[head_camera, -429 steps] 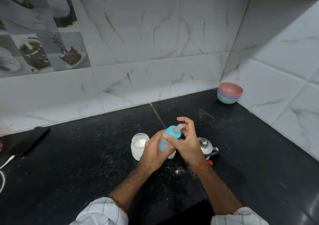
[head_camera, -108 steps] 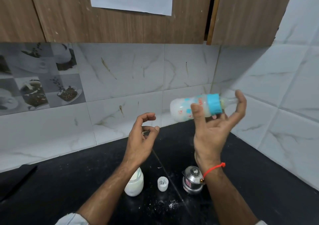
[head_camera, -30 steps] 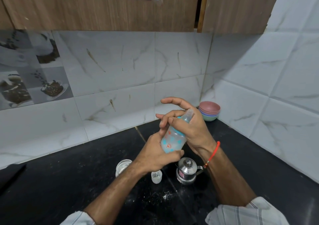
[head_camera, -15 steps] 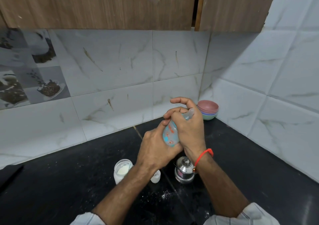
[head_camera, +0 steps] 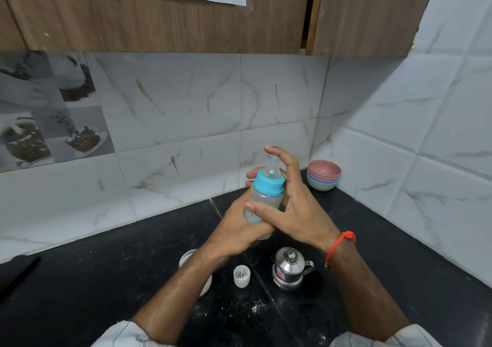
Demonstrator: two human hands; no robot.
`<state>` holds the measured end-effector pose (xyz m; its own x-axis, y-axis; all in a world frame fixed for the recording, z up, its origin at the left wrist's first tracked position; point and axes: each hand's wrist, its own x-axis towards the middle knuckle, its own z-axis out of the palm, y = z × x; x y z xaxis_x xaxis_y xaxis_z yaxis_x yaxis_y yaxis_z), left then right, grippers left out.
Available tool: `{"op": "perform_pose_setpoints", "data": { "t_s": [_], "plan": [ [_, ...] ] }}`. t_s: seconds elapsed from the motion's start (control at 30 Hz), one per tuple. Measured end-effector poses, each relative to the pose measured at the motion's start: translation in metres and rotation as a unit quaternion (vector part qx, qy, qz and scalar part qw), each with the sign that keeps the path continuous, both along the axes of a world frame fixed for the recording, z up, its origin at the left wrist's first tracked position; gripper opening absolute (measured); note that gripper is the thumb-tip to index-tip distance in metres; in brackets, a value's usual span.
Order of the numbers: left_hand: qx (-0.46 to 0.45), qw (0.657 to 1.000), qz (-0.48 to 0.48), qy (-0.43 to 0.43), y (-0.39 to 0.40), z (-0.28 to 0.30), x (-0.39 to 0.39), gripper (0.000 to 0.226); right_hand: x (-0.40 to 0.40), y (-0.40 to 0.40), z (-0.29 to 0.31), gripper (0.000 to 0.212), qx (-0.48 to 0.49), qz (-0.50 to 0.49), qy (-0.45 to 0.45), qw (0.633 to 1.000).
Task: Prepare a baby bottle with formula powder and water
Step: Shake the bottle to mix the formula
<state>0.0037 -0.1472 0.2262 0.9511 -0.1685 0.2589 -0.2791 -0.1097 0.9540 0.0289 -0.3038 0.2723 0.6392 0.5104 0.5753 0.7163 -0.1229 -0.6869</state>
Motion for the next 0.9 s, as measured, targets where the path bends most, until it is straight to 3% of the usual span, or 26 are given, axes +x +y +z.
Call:
{"op": "perform_pose_setpoints", "data": {
  "t_s": [0.1, 0.27, 0.53, 0.63, 0.77, 0.8, 0.9],
  "plan": [
    [-0.026, 0.998, -0.05, 0.032, -0.001, -0.004, -0.001, 0.039, 0.0, -0.008, -0.001, 0.102, -0.036, 0.01, 0.0, 0.999],
    [-0.088, 0.987, -0.1, 0.09, 0.0, -0.006, -0.003, 0.086, 0.0, -0.013, -0.004, 0.109, -0.022, 0.01, 0.023, 0.999],
    [-0.13, 0.978, -0.107, 0.123, -0.001, -0.003, -0.006, 0.102, -0.001, -0.014, -0.011, 0.103, 0.026, -0.011, 0.053, 0.998],
    [-0.085, 0.991, -0.066, 0.075, 0.01, 0.001, -0.003, 0.117, -0.005, -0.012, -0.006, 0.099, 0.128, -0.056, 0.019, 0.99],
    [0.065, 0.996, 0.051, -0.037, 0.028, 0.004, 0.004, 0.106, -0.003, -0.014, -0.006, 0.097, 0.354, -0.149, -0.108, 0.917],
    [0.113, 0.988, 0.088, -0.063, 0.031, 0.004, 0.007, 0.101, -0.001, -0.014, -0.006, 0.096, 0.343, -0.163, -0.113, 0.918],
    [0.191, 0.964, 0.149, -0.105, 0.034, 0.0, 0.013, 0.093, 0.006, -0.011, -0.014, 0.094, 0.143, -0.186, -0.055, 0.971]
  ]
}}
